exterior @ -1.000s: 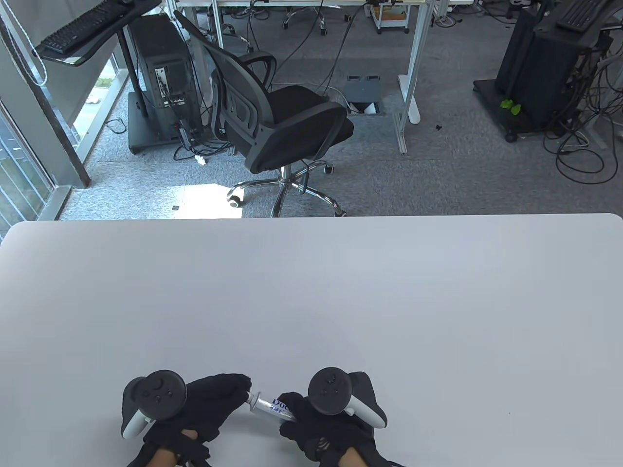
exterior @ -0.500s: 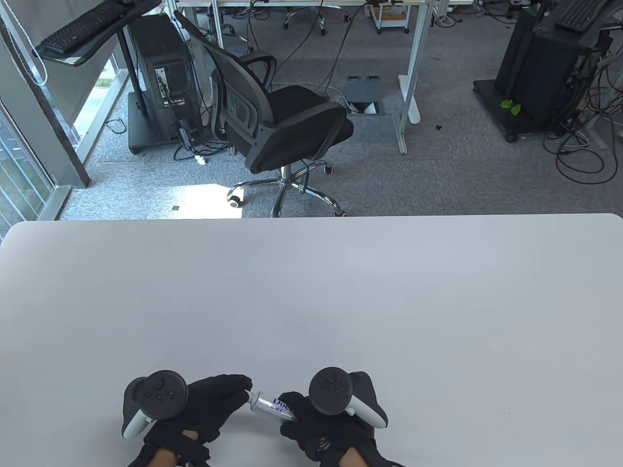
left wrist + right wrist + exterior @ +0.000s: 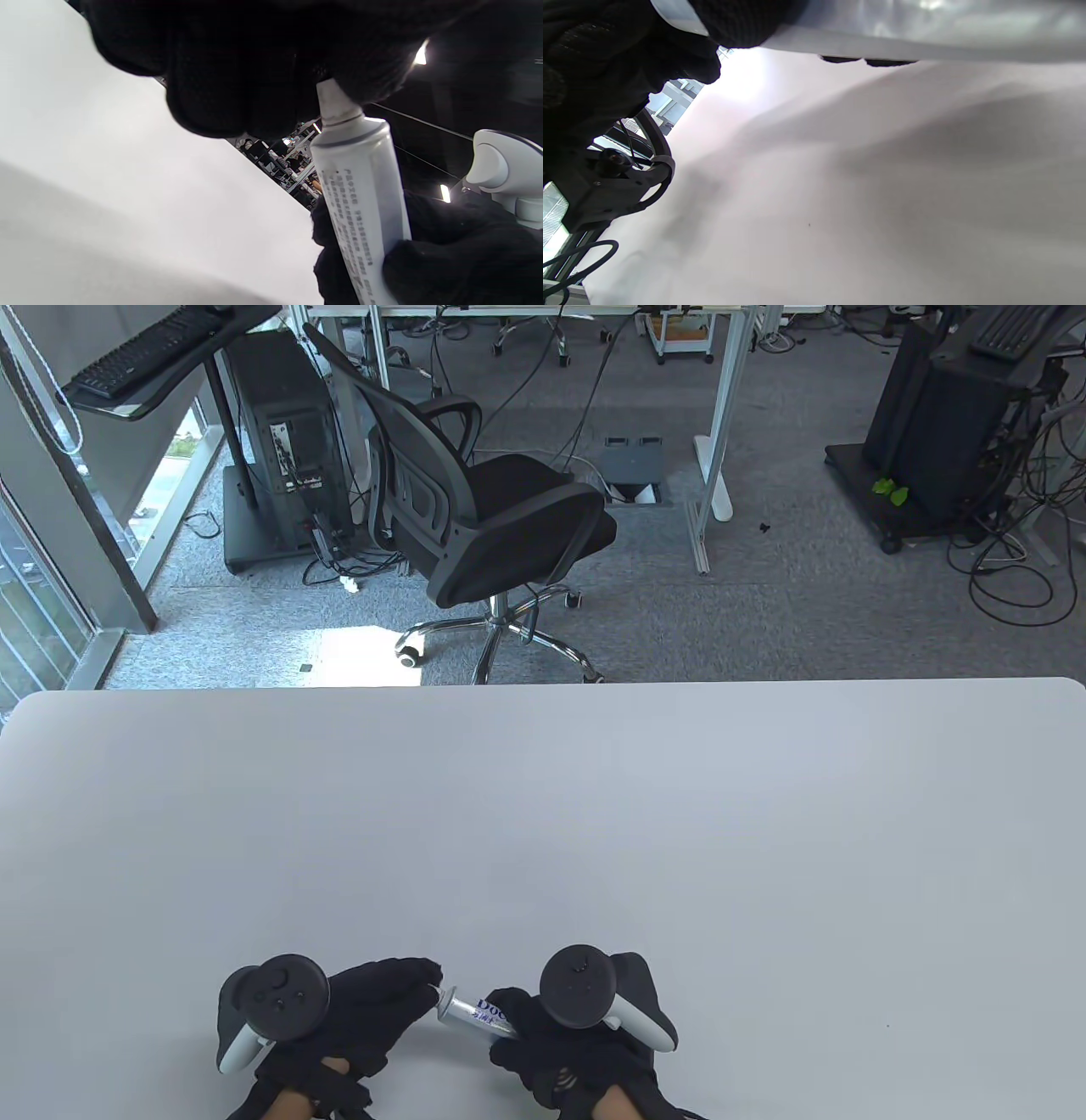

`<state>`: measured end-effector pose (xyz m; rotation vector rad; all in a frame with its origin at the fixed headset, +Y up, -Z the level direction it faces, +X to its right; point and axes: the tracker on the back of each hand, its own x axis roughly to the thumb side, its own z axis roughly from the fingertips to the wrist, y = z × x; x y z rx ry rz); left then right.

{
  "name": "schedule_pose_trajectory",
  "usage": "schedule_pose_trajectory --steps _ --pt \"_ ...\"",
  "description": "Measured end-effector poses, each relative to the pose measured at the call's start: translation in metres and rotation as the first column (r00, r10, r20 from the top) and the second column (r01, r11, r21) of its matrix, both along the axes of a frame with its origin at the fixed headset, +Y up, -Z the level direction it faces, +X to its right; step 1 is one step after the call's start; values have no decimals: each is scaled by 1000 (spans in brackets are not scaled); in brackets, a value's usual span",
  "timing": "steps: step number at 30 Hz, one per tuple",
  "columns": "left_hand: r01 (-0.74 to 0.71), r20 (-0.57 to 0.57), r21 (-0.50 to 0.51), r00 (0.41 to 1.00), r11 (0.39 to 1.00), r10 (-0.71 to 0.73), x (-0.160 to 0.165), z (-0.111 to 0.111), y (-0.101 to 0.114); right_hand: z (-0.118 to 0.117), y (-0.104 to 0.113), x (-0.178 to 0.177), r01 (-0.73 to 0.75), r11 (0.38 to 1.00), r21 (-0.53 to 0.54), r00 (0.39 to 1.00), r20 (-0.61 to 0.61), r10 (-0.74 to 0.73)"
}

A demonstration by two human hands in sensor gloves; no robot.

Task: Screw tube cap onto toothpaste tube (Screw with left hand)

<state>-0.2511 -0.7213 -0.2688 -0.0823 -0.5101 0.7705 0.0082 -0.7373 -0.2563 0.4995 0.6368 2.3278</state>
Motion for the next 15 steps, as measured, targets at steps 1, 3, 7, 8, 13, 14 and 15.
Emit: schedule_pose_trajectory --steps 1,3,7,8,13,14,15 --pt "2 23 4 1000 1000 -3 0 0 2 0 1 0 -2 1000 4 1000 1 2" --pt "-10 39 -2 999 1000 10 1 0 3 0 2 1 -1 1000 8 1000 4 1" --pt "5 -3 -17 1000 1000 -5 -1 -3 0 -5 -2 2 13 1000 -14 1000 8 -13" --pt "4 -22 -26 1000 1000 -5 -2 -3 -2 -5 -3 2 10 1000 -20 1000 6 -10" --pt "16 -12 -40 1000 999 -16 -1 -3 -3 -2 -3 -1 -6 1000 -13 1000 -7 6" --pt "18 0 -29 1000 999 -18 0 -2 -1 -1 -2 -2 -19 1000 -5 1000 -13 19" --pt "21 15 -13 1000 1000 -21 0 -1 1 0 -2 -2 -23 1000 2 1000 -16 23"
